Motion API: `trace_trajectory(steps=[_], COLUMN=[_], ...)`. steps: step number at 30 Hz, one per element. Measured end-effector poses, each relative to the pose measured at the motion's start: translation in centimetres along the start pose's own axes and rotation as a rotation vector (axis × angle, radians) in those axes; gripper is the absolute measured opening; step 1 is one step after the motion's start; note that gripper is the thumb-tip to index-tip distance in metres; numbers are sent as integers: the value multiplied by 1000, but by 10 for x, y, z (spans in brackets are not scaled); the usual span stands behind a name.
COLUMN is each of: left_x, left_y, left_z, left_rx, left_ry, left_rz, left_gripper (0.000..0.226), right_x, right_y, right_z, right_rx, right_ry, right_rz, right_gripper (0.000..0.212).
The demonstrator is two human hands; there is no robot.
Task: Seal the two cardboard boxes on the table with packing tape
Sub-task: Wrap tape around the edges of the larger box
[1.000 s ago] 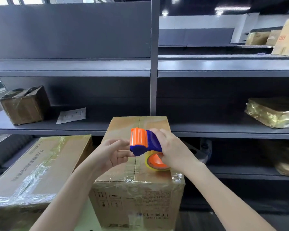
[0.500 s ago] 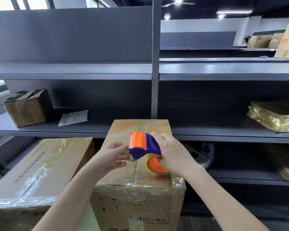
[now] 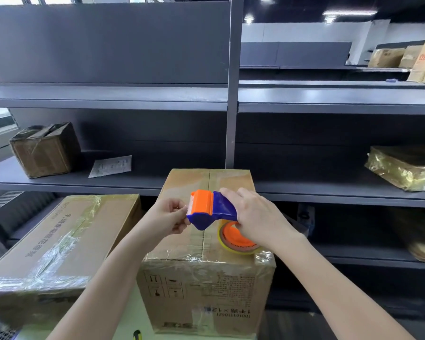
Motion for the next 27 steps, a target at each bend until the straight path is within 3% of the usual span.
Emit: trace_trajectory(steps=[12,20,27], left_x=[20,53,100], left_y=[44,75,93], left_z=[-10,-34,-80], left_rx=[39,129,213], left_ry=[-100,-4,24], left_rz=[-24,-54,51], left_gripper=[23,22,22], right_x=[-10,-19,-14], right_y=[1,-1,13], right_z=[-39,-65,-34], right_rx=[50,88,-7], right_ry=[-94,-94,-7], right_rz=[-138,-208,-219], right_gripper=[70,73,68])
Point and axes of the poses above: each hand's wrist, its own y-axis away from the middle knuckle, its own x-axis out of the back of the hand, z = x × y, the point moved 8 cm from there along -y, towards the middle knuckle, and after that the axes turned 15 degrees about -z, right-handed, at the moved point
